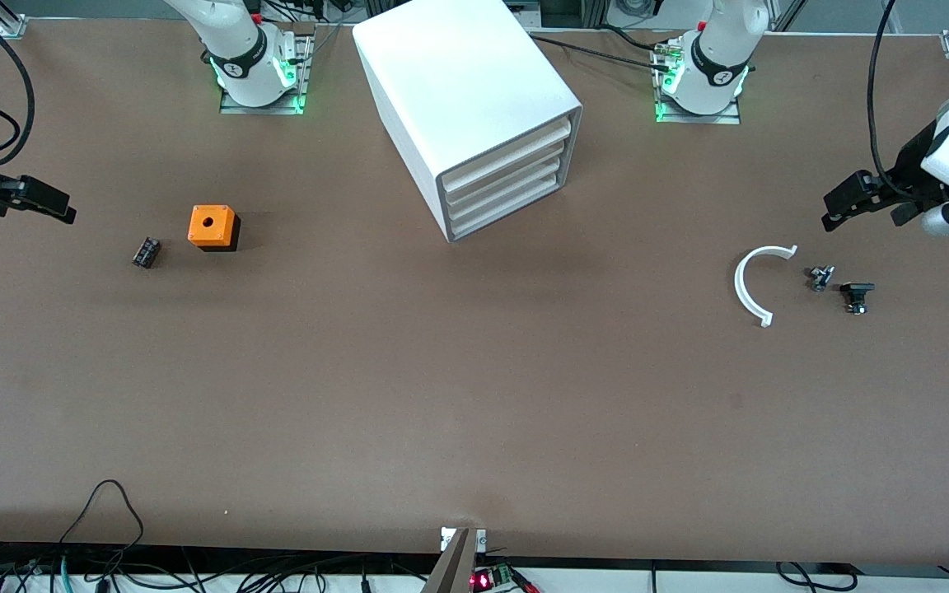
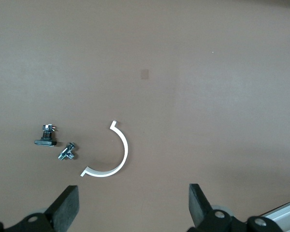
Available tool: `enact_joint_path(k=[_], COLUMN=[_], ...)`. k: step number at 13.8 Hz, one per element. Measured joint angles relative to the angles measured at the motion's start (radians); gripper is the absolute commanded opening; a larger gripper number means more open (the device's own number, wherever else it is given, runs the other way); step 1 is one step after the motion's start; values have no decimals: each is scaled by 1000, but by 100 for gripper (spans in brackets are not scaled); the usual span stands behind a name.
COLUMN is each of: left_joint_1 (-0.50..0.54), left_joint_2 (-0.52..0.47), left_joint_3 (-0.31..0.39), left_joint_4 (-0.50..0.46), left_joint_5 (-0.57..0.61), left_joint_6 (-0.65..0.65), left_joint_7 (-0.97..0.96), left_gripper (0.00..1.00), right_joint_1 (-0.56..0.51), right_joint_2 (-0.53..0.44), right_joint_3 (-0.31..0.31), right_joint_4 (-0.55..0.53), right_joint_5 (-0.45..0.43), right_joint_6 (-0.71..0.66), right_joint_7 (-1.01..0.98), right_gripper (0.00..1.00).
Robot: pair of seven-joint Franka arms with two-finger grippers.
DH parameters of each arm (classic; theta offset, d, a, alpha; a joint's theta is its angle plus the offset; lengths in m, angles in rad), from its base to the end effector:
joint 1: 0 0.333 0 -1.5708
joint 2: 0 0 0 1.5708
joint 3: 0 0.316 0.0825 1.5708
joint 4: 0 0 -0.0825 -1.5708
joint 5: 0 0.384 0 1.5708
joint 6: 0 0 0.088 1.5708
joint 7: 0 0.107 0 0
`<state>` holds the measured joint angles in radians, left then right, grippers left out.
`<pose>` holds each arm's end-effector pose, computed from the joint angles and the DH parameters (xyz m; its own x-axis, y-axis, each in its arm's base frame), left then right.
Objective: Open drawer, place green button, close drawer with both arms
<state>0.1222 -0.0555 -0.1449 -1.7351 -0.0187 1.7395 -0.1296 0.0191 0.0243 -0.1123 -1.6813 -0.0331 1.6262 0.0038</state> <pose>0.5497 -0.0161 0.5915 0.9923 0.1096 0.0574 0.1087 -0.9939 0.0181 0.5583 -0.0549 0.5636 0.9923 -0.0949 -0.0791 -0.0923 -0.9951 0.0358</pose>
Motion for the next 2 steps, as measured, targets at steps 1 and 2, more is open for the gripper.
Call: enact_joint_path(k=[1,2], left_joint_1=[0,0], left_joint_2=[0,0], left_joint_3=[0,2], left_joint_4=[1,1], left_joint_5=[0,0], left_joint_6=[-2,-3], left_joint_7=[0,0], left_gripper=[100,100], right_joint_1=[0,0], right_joint_2=[-4,-8], right_joint_3=[2,5], right_joint_4=[0,0], right_joint_5=[0,0], right_joint_6=[-3,-5], right_joint_7=[0,0], right_gripper=[100,100])
